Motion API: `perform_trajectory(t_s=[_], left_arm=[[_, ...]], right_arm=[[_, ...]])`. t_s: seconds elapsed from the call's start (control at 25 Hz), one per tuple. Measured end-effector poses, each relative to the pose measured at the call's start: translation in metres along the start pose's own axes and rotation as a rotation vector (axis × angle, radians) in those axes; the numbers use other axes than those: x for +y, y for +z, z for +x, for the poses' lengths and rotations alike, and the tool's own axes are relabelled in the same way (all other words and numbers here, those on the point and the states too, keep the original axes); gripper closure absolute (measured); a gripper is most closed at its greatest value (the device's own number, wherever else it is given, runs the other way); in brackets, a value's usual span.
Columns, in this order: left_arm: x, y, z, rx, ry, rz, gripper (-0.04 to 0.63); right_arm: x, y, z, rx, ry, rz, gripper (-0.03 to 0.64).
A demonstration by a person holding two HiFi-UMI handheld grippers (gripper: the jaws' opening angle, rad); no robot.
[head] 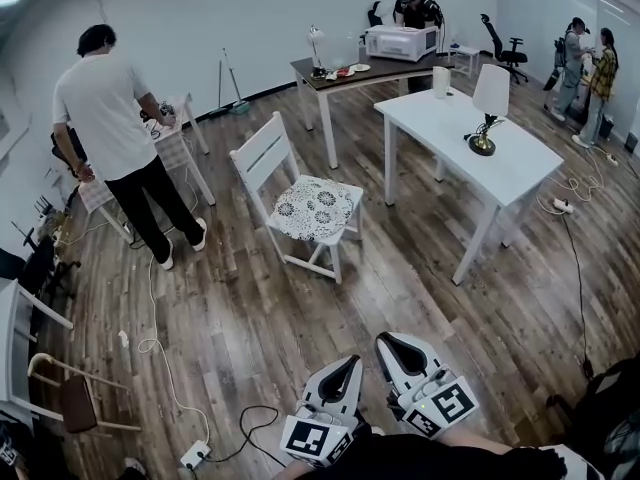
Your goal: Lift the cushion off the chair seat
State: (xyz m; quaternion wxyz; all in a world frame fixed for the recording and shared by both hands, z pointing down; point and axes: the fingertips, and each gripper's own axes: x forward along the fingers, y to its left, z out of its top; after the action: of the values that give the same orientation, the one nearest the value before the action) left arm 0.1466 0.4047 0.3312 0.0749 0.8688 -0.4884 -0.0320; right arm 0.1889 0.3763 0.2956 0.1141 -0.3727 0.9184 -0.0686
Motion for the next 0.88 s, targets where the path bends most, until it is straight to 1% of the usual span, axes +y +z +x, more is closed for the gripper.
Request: perform_trajectory(t_s=[0.08,0.24,0.48,0.68,0.88], left_arm=[[0.012,0.003,0.007,-0.02,0.003,-0.009,0.594],[0.042,0.003,0.023,0.01,0.011,-0.006,0.594],[0.083,0.017,0.056,-0.002,-0.018,-0.008,0.594],[0.127,0.03,0.078,0.004,-0.017,-0.001,0.594],[0.164,0.036,0.099,0.012,-0.035,0.001,0.594]], right_arm=[[-0.003,-0.004,0.012,0.007,0.003,-0.001,0.584],[-0.012,-0.01,0.042,0.013,0.011,-0.004,0.584],[-0.032,-0.012,0.093,0.021,0.002,-0.003,0.584],[-0.045,-0.012,0.139,0.016,-0.011,-0.003,0.584],[-0.057,-0.015,0.18,0.006,-0.024,-0.006,0.584]])
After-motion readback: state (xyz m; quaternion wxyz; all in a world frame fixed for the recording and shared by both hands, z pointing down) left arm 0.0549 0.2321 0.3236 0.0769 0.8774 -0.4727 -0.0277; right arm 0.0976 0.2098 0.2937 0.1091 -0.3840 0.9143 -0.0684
